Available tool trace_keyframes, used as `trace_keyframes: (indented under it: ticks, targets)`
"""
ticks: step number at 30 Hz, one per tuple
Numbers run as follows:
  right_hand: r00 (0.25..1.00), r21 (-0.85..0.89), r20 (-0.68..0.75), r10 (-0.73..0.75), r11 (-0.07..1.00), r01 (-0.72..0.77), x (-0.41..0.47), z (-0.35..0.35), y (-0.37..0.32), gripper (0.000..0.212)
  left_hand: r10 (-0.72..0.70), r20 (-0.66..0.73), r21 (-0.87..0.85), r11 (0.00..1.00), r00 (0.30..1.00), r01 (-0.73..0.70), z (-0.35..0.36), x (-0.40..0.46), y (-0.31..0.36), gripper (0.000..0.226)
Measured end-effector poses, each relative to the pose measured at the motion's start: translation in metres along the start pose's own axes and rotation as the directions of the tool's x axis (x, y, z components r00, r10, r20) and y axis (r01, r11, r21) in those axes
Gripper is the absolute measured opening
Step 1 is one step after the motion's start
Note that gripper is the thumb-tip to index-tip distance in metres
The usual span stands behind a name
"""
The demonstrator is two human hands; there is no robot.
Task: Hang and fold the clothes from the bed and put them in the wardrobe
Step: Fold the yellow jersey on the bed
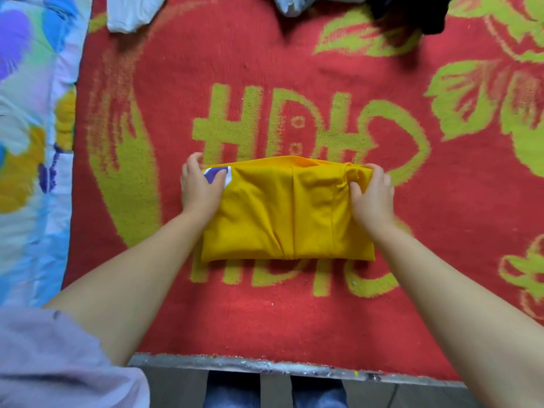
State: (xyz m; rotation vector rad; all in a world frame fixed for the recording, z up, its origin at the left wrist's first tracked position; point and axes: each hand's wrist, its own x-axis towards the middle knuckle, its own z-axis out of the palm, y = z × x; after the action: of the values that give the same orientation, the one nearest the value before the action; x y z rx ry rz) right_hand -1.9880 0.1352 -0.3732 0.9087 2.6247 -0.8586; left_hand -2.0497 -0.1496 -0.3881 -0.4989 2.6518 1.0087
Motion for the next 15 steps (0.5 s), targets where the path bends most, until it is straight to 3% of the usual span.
trace_keyframes:
  ticks: [2, 4, 5, 6, 7, 8, 11, 15]
  targets:
    - [0.952, -0.167, -0.039, -0.302, 0.942, 0.292, -0.02, -0.001, -0.006, 0.065, 0.248, -0.027, 0.274, 0.933, 0.968, -0.231, -0.006, -0.016, 0.004, 0.069]
    - [0.775, -0.308, 0.122, -0.62, 0.719, 0.624, -0.049, 0.007, -0.004, 0.089, 0.568, 0.123, 0.439, 0.705, 0.814, -0.558, -0.001, -0.05, 0.0, 0.078]
    - [0.686, -0.359, 0.237, -0.688, 0.594, 0.72, -0.065, 0.014, 0.0, 0.1, 0.644, 0.251, 0.474, 0.569, 0.722, -0.672, 0.006, -0.069, -0.005, 0.086]
    - [0.635, -0.392, 0.356, -0.686, 0.507, 0.768, -0.08, 0.022, 0.006, 0.108, 0.64, 0.388, 0.481, 0.473, 0.663, -0.739, 0.012, -0.087, -0.011, 0.096]
    - [0.63, -0.415, 0.455, -0.629, 0.476, 0.775, -0.089, 0.029, 0.013, 0.114, 0.57, 0.511, 0.478, 0.433, 0.643, -0.764, 0.02, -0.1, -0.018, 0.105]
    - [0.658, -0.442, 0.508, -0.556, 0.487, 0.753, -0.091, 0.036, 0.019, 0.117, 0.47, 0.58, 0.502, 0.438, 0.666, -0.746, 0.029, -0.107, -0.024, 0.113]
    - [0.744, -0.519, 0.519, -0.421, 0.537, 0.666, -0.074, 0.049, 0.027, 0.111, 0.277, 0.571, 0.6, 0.503, 0.773, -0.623, 0.051, -0.105, -0.03, 0.118]
    - [0.763, -0.553, 0.518, -0.386, 0.53, 0.643, -0.06, 0.05, 0.012, 0.086, 0.296, 0.569, 0.604, 0.483, 0.767, -0.634, 0.054, -0.09, -0.02, 0.086]
